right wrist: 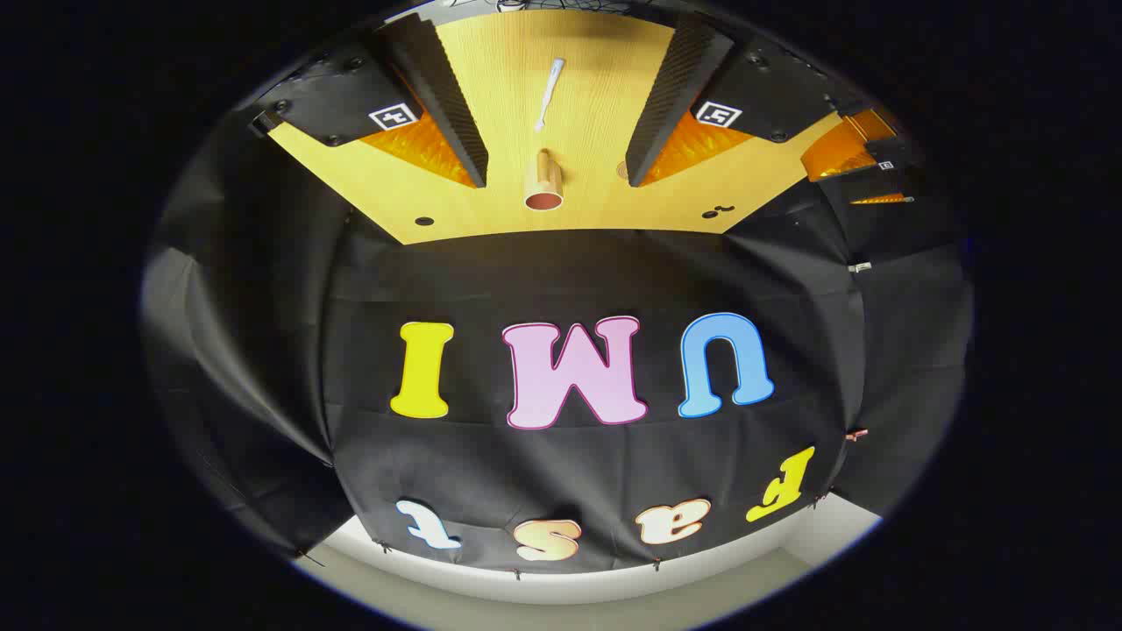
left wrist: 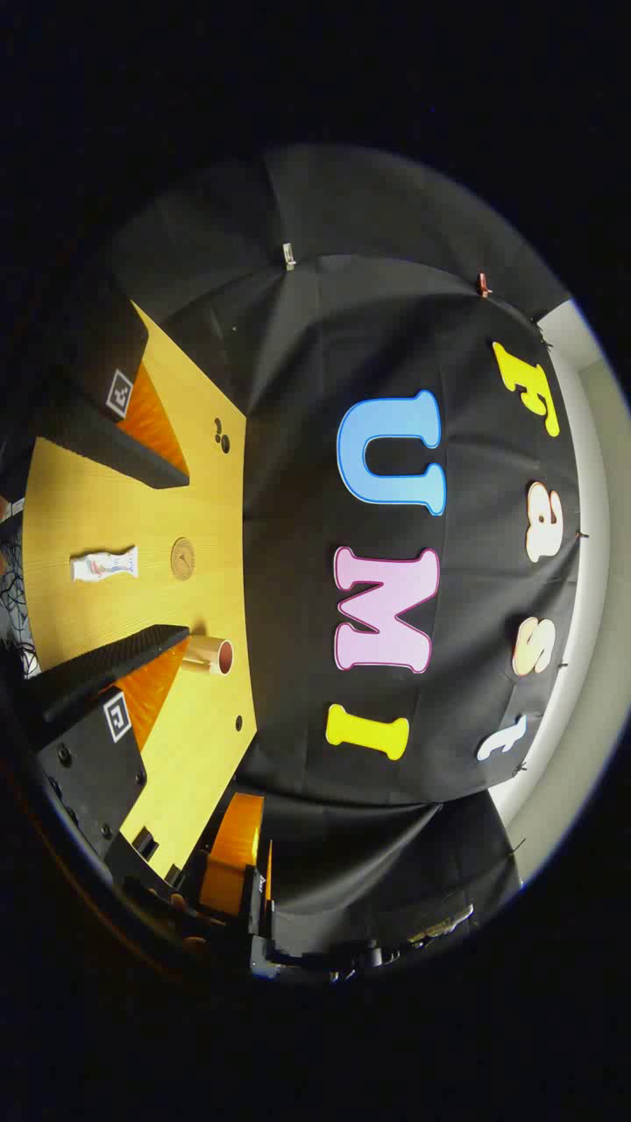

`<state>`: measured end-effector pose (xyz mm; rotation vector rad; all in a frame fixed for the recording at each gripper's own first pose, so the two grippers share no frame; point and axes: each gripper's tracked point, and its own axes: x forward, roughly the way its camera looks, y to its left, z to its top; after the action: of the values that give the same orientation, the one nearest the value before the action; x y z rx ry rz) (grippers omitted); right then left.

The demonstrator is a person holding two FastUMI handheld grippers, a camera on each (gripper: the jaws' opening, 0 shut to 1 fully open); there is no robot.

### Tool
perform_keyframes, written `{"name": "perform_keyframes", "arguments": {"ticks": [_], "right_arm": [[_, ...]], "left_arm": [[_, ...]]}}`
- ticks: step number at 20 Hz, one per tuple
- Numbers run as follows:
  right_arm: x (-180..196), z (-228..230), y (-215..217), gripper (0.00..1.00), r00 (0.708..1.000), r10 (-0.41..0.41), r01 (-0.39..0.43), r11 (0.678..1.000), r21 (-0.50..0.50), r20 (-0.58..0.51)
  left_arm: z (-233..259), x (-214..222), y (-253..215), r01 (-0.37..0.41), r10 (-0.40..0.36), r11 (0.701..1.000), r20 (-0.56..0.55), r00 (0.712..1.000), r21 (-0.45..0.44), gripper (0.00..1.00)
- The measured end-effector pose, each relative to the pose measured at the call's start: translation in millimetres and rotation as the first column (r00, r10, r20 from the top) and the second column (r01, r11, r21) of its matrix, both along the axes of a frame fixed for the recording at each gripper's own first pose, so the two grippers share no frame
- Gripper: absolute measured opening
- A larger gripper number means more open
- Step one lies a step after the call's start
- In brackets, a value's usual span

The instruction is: Put the toothbrush and toothpaste on the desktop into the cup, then pick up the cup and place it on the coaster on the desktop.

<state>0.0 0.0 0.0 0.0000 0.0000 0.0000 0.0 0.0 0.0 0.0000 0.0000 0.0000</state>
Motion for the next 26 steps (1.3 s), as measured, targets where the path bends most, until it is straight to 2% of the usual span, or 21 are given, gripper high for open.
{"name": "perform_keyframes", "arguments": {"ticks": [7, 11, 17, 21, 26], "right_arm": [[18.0, -1.9, 2.1, 0.98, 0.999, 0.036, -0.037, 0.999, -0.004, -0.020], [37.3, -5.4, -2.0, 0.98, 0.998, 0.029, -0.028, 1.000, 0.014, -0.052], [54.6, -11.6, 2.0, 0.99, 0.996, 0.047, -0.046, 0.999, 0.018, -0.080], [66.7, -11.8, 7.7, 0.99, 0.993, 0.063, -0.060, 0.998, 0.031, -0.097], [86.7, -23.8, 6.8, 0.99, 0.987, 0.087, -0.083, 0.996, 0.031, -0.137]], "left_arm": [[-2.2, 21.9, -0.6, 0.007, -0.007, 1.000, -0.019, 1.000, 0.004, 0.98], [-5.1, 32.8, 8.5, -0.014, 0.015, 1.000, -0.037, 0.999, 0.026, 0.98], [-11.6, 46.2, 9.8, 0.003, -0.001, 1.000, -0.068, 0.998, 0.027, 0.98], [-21.4, 55.8, -0.9, 0.044, -0.039, 0.998, -0.109, 0.993, 0.051, 0.98], [-48.2, 81.2, -3.4, 0.041, -0.042, 0.999, -0.206, 0.978, -0.009, 0.98]]}}
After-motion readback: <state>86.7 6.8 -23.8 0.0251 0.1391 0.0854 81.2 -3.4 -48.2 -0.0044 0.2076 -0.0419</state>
